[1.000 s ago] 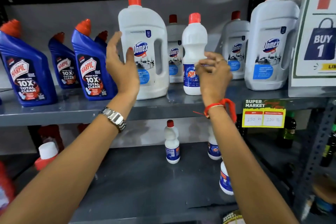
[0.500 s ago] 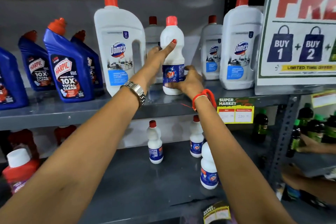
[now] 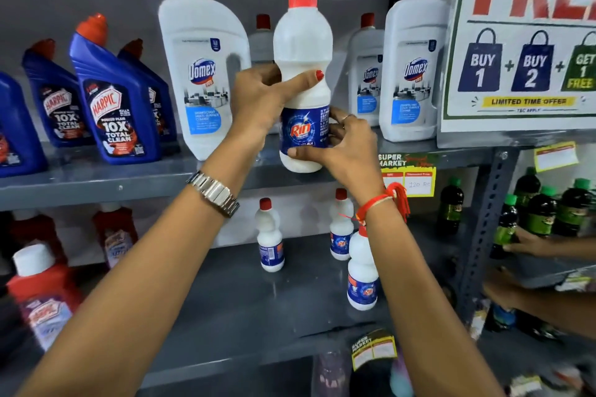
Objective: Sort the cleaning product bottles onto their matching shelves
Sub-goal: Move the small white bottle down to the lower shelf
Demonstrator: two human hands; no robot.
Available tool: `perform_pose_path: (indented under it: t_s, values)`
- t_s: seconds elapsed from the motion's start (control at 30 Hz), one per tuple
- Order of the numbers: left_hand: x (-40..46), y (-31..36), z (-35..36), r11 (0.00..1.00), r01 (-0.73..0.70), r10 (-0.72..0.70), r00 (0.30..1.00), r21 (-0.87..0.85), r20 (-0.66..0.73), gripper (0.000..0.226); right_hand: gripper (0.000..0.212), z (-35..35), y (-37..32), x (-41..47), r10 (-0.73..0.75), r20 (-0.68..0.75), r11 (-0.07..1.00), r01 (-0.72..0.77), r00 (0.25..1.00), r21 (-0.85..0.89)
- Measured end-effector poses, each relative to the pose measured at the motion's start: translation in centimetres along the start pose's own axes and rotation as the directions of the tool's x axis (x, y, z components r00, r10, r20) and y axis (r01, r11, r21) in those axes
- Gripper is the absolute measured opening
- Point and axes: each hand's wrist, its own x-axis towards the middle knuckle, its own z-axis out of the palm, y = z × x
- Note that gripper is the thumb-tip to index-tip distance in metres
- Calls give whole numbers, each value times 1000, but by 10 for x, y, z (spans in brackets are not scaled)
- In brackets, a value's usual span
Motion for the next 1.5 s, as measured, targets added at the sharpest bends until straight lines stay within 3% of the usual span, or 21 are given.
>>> perform_pose_path:
  t_s: [0.23,0.4,0.5,0.7,0.83,1.0,1.23,1.33,1.4,1.5]
  values:
    - [-64,-11,-4,990,-16,18,1000,140,-18,36,57,4,23,-64,27,49,991,-33,998,130]
    - [-119,-84,2,965,140,-123,989,222,-88,53,58,24,99,-106,228,176,949,-259,958,178]
    - [-147,-131,4,934,268,-238,960,238,-147,54,61,36,142,-128,311,250,937,-340,917,83]
    - [-178,-209,2,861,431,-396,902,272,-174,52,69,77,214,-156,485,235,872,-485,842,-63]
    - [-184,-246,-3,832,472,-443,882,291,-162,55,73,98,237,-163,542,250,839,-533,803,-107]
    - [-190,-280,-12,845,504,-482,863,181,-152,52,75,111,256,-169,558,272,830,-536,784,-156]
    - [-191,-288,-15,864,476,-458,878,164,-137,49,78,115,255,-176,560,287,821,-567,777,-66]
    - [-188,-277,-14,887,445,-423,891,124,-166,52,82,110,243,-174,509,276,854,-519,815,-40]
    - [-187,-257,-15,921,380,-350,902,81,-252,54,79,106,230,-171,455,196,885,-465,869,6]
    - [-181,-213,-17,990,115,-82,943,83,-323,53,66,91,197,-159,381,14,908,-377,925,182]
